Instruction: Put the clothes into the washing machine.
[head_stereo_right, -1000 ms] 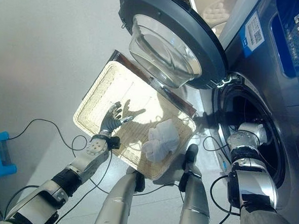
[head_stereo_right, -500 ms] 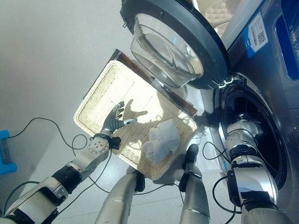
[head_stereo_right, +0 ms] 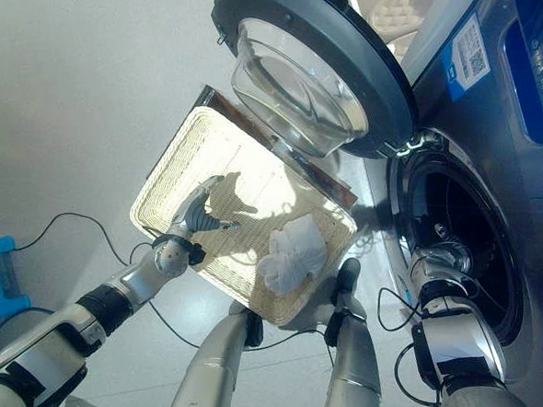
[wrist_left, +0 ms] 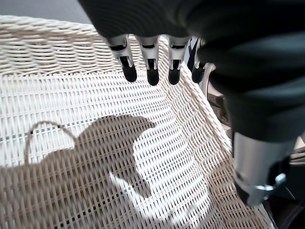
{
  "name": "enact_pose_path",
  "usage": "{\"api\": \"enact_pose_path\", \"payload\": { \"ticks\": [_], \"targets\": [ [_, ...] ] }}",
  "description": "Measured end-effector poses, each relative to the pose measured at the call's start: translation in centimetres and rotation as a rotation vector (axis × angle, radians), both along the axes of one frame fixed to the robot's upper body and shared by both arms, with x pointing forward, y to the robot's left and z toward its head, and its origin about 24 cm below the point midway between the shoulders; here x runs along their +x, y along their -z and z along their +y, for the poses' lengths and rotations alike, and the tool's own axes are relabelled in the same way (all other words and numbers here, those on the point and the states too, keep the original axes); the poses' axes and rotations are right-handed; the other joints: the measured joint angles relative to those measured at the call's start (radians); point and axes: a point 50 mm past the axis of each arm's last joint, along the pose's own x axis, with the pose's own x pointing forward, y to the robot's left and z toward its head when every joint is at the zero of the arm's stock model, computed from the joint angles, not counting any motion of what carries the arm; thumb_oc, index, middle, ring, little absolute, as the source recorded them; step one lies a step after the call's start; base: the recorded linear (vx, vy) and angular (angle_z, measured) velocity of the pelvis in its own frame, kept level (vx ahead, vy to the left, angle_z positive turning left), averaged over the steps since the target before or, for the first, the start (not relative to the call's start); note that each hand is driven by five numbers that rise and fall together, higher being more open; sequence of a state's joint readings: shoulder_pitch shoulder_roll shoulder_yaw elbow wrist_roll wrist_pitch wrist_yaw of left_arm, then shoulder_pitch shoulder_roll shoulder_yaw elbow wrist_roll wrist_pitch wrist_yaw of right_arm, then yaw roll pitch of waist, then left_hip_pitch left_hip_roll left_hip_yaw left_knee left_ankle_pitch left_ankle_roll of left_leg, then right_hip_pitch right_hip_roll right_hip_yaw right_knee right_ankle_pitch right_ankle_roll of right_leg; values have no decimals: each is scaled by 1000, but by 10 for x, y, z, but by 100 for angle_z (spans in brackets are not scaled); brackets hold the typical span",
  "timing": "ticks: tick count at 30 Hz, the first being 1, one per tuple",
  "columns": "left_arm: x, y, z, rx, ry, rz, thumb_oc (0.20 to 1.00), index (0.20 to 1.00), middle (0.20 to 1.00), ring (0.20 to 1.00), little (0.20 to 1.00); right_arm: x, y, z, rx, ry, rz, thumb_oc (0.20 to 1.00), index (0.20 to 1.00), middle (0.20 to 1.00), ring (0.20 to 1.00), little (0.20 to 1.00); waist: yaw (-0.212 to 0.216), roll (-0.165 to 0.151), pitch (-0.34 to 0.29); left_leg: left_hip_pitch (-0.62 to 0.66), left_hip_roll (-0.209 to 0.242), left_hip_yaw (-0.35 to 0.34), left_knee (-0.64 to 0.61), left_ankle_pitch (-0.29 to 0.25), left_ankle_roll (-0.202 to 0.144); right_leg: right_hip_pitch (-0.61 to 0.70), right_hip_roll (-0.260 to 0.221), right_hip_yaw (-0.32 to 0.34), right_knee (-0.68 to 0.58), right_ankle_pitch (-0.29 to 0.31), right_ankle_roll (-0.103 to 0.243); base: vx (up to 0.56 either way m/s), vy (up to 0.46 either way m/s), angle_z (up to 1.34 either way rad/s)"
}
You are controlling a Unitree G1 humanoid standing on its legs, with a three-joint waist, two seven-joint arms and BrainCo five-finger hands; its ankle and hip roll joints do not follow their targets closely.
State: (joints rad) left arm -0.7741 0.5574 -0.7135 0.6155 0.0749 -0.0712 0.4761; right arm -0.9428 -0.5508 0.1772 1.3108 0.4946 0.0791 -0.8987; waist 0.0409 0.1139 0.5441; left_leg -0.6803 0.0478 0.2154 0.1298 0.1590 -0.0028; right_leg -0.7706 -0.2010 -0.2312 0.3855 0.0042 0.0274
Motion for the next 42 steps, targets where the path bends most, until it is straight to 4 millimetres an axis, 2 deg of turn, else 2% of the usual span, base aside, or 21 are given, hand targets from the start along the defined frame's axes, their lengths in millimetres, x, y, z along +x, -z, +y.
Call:
{"api": "enact_pose_path", "payload": {
  "ticks": [3, 6, 12, 15, 17, 18, 20, 21, 23, 24, 25, 33, 37, 42],
  "targets": [
    [-4, 9, 7, 37, -29, 7, 1000, 1000, 1000, 1000, 1000, -15, 18, -4, 131, 177, -74, 1000, 1000, 1000, 1000, 1000, -1, 2, 0, 0, -1, 4, -5, -1, 0, -2, 1, 4, -5, 0, 0, 1, 32, -2],
    [-6, 15, 8, 35, -35, 25, 1000, 1000, 1000, 1000, 1000, -22, 29, -3, 193, 247, -127, 1000, 1000, 1000, 1000, 1000, -4, 3, 0, 1, 2, 7, -6, -1, -2, -2, 5, 6, -8, 1, 0, 6, 36, -4],
    [-6, 11, 4, 31, -20, 7, 1000, 1000, 1000, 1000, 1000, -22, 27, 0, 194, 282, -242, 1000, 1000, 1000, 1000, 1000, -12, 3, 0, 9, 2, 16, -8, -1, -2, -2, 7, 14, -8, 2, 0, 1, 31, -2],
    [-7, 13, 2, 98, 29, 30, 1000, 1000, 1000, 1000, 1000, -18, 25, 9, 166, 232, -305, 1000, 1000, 1000, 1000, 1000, -26, 3, 0, 12, 0, 22, -12, -1, -2, -2, 7, 20, -9, 4, 2, 4, 45, -5],
    [-10, 10, -7, 217, 101, -2, 1000, 1000, 1000, 1000, 1000, -16, 24, 13, 150, 191, -344, 1000, 1000, 1000, 1000, 1000, -30, 3, 0, 15, 1, 30, -15, -1, -2, -3, 10, 28, -17, 9, 3, 2, 59, -10],
    [-12, 6, -12, 318, 158, -33, 1000, 1000, 1000, 1000, 1000, -16, 24, 15, 136, 153, -363, 1000, 1000, 1000, 1000, 1000, -32, 3, 0, 15, 2, 34, -17, -1, -2, -4, 12, 30, -22, 13, 3, -2, 72, -9],
    [-13, -1, -13, 415, 201, -71, 1000, 1000, 1000, 1000, 1000, -14, 25, 18, 132, 106, -380, 1000, 1000, 1000, 1000, 1000, -44, 3, -1, 16, 3, 41, -20, -2, -2, -7, 14, 36, -29, 16, 4, -4, 72, -10],
    [-13, -10, -10, 572, 245, -117, 1000, 1000, 1000, 1000, 1000, -12, 24, 23, 113, 25, -415, 1000, 1000, 1000, 1000, 1000, -57, 3, -1, 17, 2, 54, -30, 0, 1, -14, 15, 47, -33, 21, 7, -6, 54, -17],
    [-9, -22, -10, 651, 251, -158, 1000, 1000, 1000, 1000, 1000, -12, 28, 29, 123, -33, -430, 1000, 1000, 1000, 1000, 1000, -77, 4, -1, 19, 0, 71, -38, 0, 1, -25, 17, 63, -35, 26, 8, -4, 48, -19],
    [-9, -21, -9, 680, 255, -154, 1000, 1000, 1000, 1000, 1000, -11, 29, 33, 124, -57, -434, 1000, 1000, 1000, 1000, 1000, -81, 4, -1, 18, 0, 72, -40, 1, 2, -26, 18, 64, -35, 26, 8, -3, 28, -13],
    [-7, -26, -13, 716, 269, -167, 1000, 1000, 1000, 1000, 1000, -11, 34, 38, 140, -84, -439, 1000, 1000, 1000, 1000, 1000, -102, 5, -1, 18, 2, 76, -43, 0, 1, -29, 22, 68, -40, 27, 7, -7, 27, -10],
    [-3, -19, -41, 1007, 440, -210, 1000, 1000, 1000, 1000, 1000, -1, 23, 64, 174, -249, -540, 1000, 1000, 1000, 1000, 1000, -146, 5, -1, 14, 13, 108, -53, -6, -7, -54, 39, 93, -44, 29, 3, -8, 19, -10],
    [0, -11, -44, 1099, 477, -171, 1000, 1000, 1000, 1000, 1000, 3, 19, 77, 192, -291, -574, 1000, 1000, 1000, 1000, 1000, -169, 5, -1, -4, 19, 117, -51, -8, -11, -79, 46, 103, -43, 30, 1, -1, 16, -9],
    [3, -4, -46, 1175, 495, -112, 1000, 1000, 1000, 1000, 1000, 6, 13, 81, 196, -296, -601, 1000, 1000, 1000, 1000, 1000, -170, 5, -1, -9, 28, 130, -51, -11, -15, -90, 59, 114, -49, 33, -3, -3, -18, -8]
  ]
}}
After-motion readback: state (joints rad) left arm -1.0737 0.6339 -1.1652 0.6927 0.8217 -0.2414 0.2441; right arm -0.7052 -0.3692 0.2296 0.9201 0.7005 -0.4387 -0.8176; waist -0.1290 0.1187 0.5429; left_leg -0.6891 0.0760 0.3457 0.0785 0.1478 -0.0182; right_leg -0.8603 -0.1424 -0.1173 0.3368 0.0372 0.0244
